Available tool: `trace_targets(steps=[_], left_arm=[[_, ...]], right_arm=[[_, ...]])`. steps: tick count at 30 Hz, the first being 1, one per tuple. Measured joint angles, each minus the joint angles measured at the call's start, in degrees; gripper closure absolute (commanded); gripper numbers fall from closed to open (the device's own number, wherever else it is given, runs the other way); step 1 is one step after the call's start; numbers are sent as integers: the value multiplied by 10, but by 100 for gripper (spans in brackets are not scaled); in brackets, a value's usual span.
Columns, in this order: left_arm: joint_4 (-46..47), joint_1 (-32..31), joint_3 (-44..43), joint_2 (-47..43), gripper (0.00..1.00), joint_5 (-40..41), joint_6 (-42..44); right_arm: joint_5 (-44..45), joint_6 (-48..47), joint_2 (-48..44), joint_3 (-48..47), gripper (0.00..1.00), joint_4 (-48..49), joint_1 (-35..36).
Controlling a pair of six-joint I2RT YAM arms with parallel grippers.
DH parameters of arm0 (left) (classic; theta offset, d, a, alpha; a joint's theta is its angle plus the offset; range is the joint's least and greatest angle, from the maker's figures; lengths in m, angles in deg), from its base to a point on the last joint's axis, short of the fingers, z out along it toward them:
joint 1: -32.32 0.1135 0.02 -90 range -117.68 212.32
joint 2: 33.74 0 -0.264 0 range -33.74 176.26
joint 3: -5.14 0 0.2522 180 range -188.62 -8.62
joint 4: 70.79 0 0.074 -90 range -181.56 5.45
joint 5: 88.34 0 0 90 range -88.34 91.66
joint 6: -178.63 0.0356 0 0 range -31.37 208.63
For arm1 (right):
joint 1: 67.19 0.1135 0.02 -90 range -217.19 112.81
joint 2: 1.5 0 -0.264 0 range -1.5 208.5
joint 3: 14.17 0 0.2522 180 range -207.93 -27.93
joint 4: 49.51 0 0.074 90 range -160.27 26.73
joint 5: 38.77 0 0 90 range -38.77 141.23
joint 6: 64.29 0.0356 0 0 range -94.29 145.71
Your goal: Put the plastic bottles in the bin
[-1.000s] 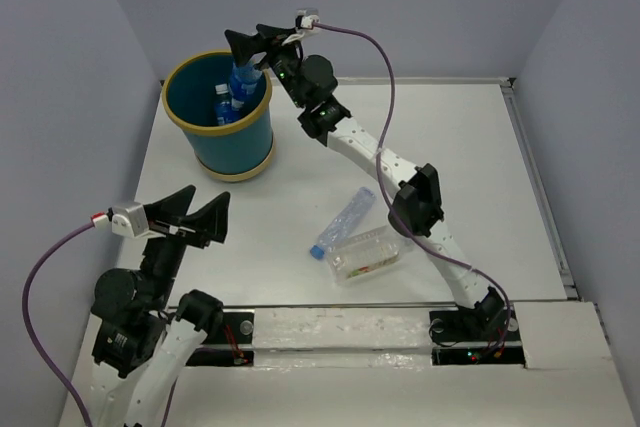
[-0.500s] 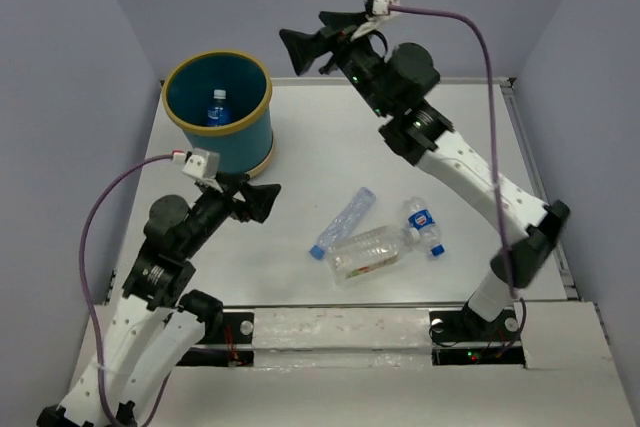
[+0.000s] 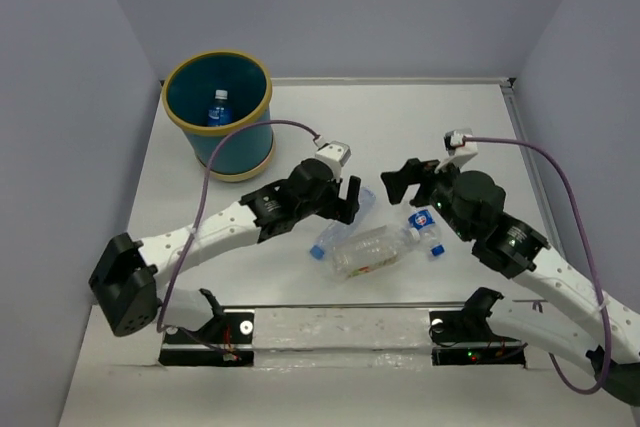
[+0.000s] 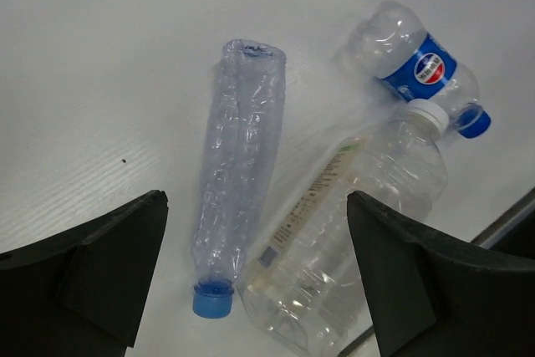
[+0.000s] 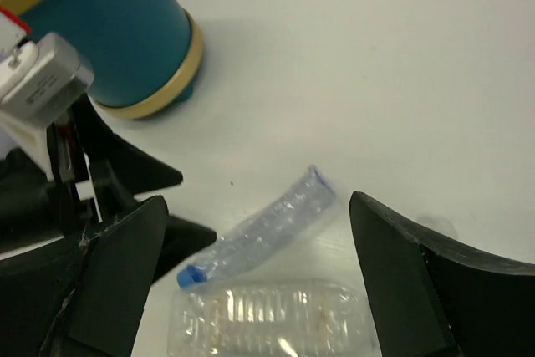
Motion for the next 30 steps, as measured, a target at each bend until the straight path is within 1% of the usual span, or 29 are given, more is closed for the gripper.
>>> trace_targets(steps=[2, 6, 8, 10, 12, 15, 18, 19, 21, 22, 25, 26, 28, 30], left_arm=[[-8, 0, -27, 61, 3, 9, 10], [-32, 0, -122, 188, 7, 24, 39], [-45, 0, -172, 258, 13, 30, 54], [-52, 1, -196, 302, 19, 31, 64], [-61, 2, -205, 329, 21, 27, 73], [-73, 5, -215, 353, 24, 22, 81], [-76, 9, -224, 369, 30, 13, 90], [-76, 9, -224, 372, 34, 10, 92], [-76, 11, -224, 381, 38, 6, 97], [-76, 11, -224, 386, 46, 6, 100], [-70, 13, -231, 393, 58, 5, 108], [-67, 14, -237, 393, 68, 3, 109], [-58, 18, -238, 397, 74, 3, 114], [-54, 26, -241, 398, 76, 4, 116]], right_arm=[[10, 24, -42, 34, 6, -47, 0], [28, 63, -126, 82, 6, -97, 0], [39, 77, -166, 97, 6, -119, 0], [51, 94, -195, 108, 6, -137, 0], [61, 106, -212, 117, 6, -156, 0], [70, 117, -224, 134, 6, -182, 0], [72, 126, -223, 143, 6, -204, 0], [74, 127, -220, 143, 6, -209, 0], [76, 129, -213, 143, 6, -209, 0], [77, 130, -207, 143, 6, -209, 0], [78, 130, -189, 143, 6, -209, 0], [78, 130, -183, 143, 6, -209, 0], [78, 130, -175, 143, 6, -209, 0], [78, 130, -173, 143, 6, -209, 0]])
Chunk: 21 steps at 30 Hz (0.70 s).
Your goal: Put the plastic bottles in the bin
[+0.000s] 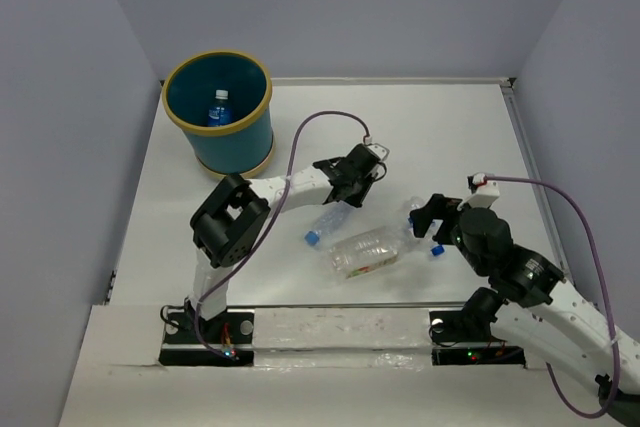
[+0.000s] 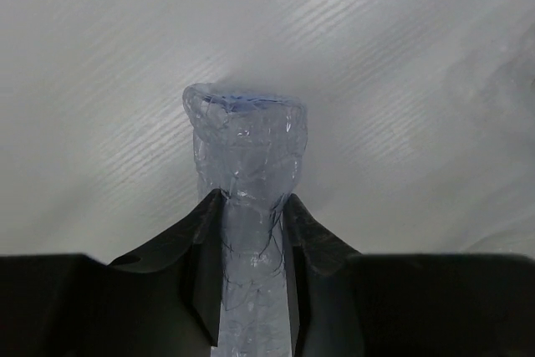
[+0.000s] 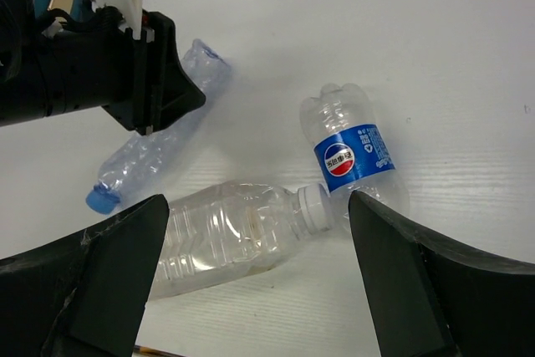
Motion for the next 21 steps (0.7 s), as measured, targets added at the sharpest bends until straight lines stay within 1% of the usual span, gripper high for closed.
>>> trace_targets(steps=[4, 6, 9, 11, 13, 16, 19, 21], left_arm=[[-12, 25, -9, 1, 82, 34, 8], [-29, 36, -25, 1, 82, 56, 13], [-54, 59, -82, -5, 82, 84, 21], [-68, 76, -123, -20, 82, 92, 23], [-77, 89, -160, -47, 82, 94, 24], [-69, 120, -219, -119, 82, 97, 24], [-30, 167, -247, -219, 82, 111, 26], [-4, 210, -262, -274, 82, 127, 31]], right_arm=[[8, -1, 13, 0, 6, 4, 0], [15, -3, 31, 0, 6, 9, 0], [26, -11, 83, -2, 6, 25, 0], [35, -21, 139, -9, 6, 38, 0], [47, -31, 196, -24, 8, 47, 0], [54, -43, 252, -35, 9, 60, 0], [52, -52, 272, -39, 10, 65, 0], [45, -55, 275, -40, 10, 67, 0]])
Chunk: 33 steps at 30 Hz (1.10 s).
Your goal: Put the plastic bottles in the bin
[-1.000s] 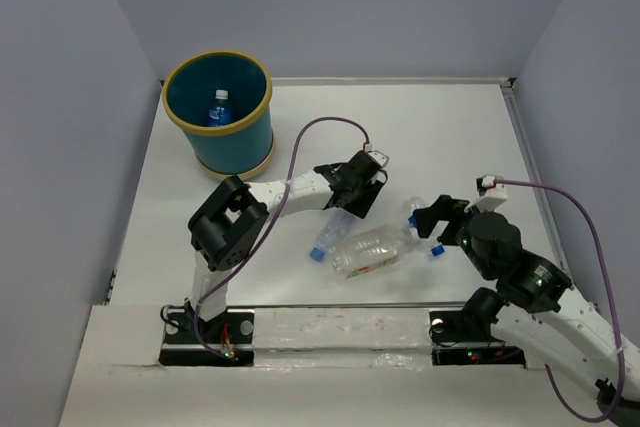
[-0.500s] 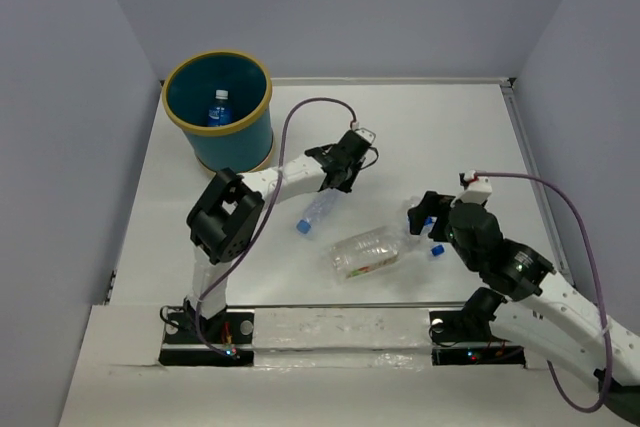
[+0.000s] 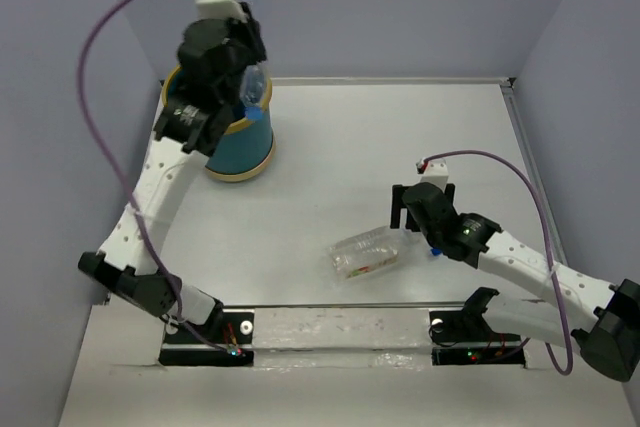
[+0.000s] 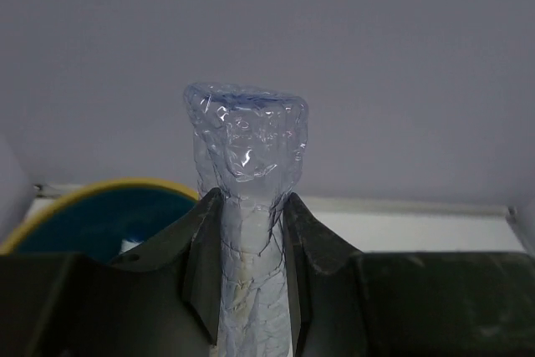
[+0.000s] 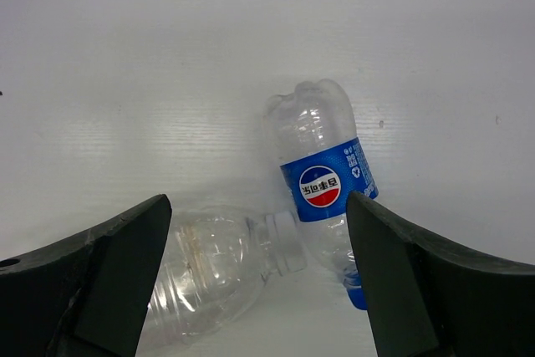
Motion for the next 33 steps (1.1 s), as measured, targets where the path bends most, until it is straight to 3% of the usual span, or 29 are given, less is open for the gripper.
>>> trace_targets(steps=[7, 13, 15, 16, 18, 19, 24, 26, 33], left_arm=[[108, 153, 2, -68, 80, 34, 18], [188, 208, 49, -15, 76, 11, 17], [200, 211, 63, 29, 63, -1, 16], [202, 212, 71, 47, 42, -9, 14], [205, 214, 93, 75, 11, -20, 10], [206, 214, 110, 81, 1, -26, 5], [214, 216, 144, 79, 1, -39, -16], [218, 217, 144, 67, 1, -46, -25], [219, 218, 144, -46, 1, -119, -87]], right_arm=[[3, -12, 5, -1, 9, 1, -1], [-2, -17, 41, -10, 9, 5, -1], [-4, -17, 45, -10, 9, 6, -6], [-5, -19, 45, -10, 9, 7, -9], [-6, -22, 44, -10, 9, 9, -24], [-7, -24, 45, -10, 9, 9, -28], [-5, -47, 68, -21, 9, 9, -63], [-6, -60, 93, -34, 15, 9, -76], [-29, -88, 152, -52, 20, 10, -118]])
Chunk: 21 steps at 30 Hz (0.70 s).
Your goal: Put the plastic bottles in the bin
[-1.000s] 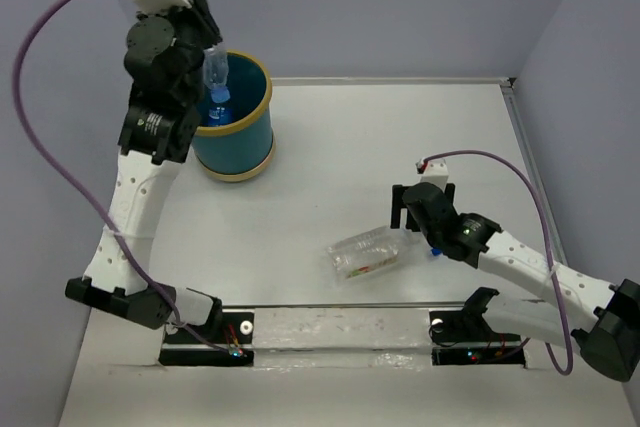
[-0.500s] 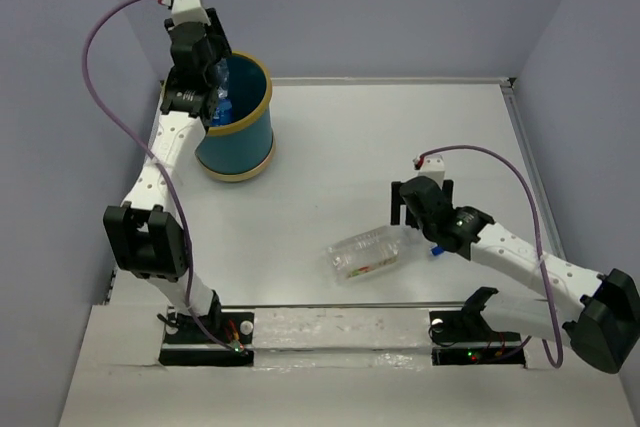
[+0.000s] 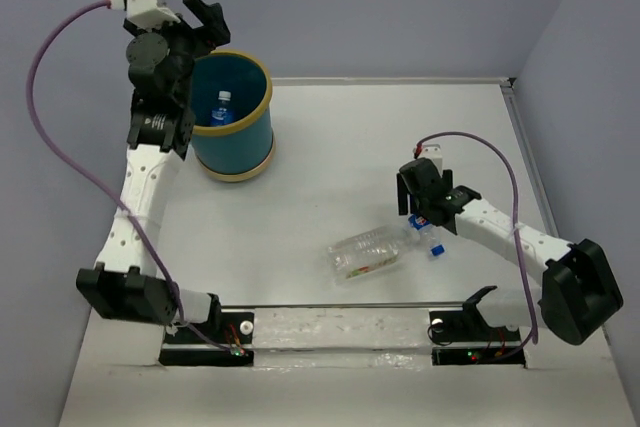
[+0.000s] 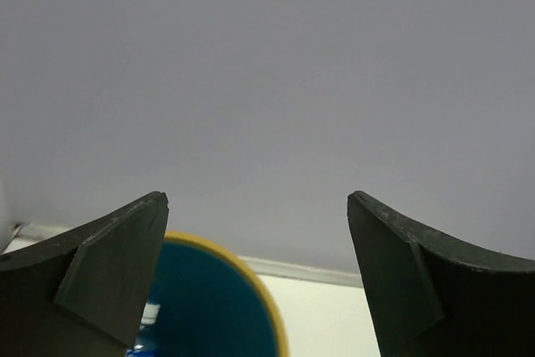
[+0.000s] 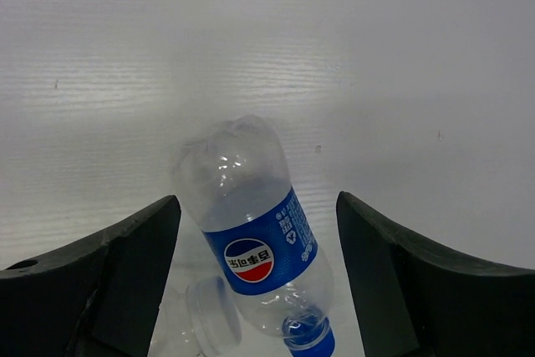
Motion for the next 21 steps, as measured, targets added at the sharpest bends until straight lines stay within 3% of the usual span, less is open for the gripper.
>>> trace_targets(steps=[8, 13, 21], left_arm=[[-11, 0, 4, -178, 1, -122, -79], [-42, -1, 75, -276, 1, -194, -103], [-87, -6, 261, -419, 1, -316, -118]], right_arm=[[-78, -14, 79, -22, 22, -3, -21], [-108, -14, 119, -36, 27, -4, -21], [-84, -16, 159, -68, 57, -13, -26]])
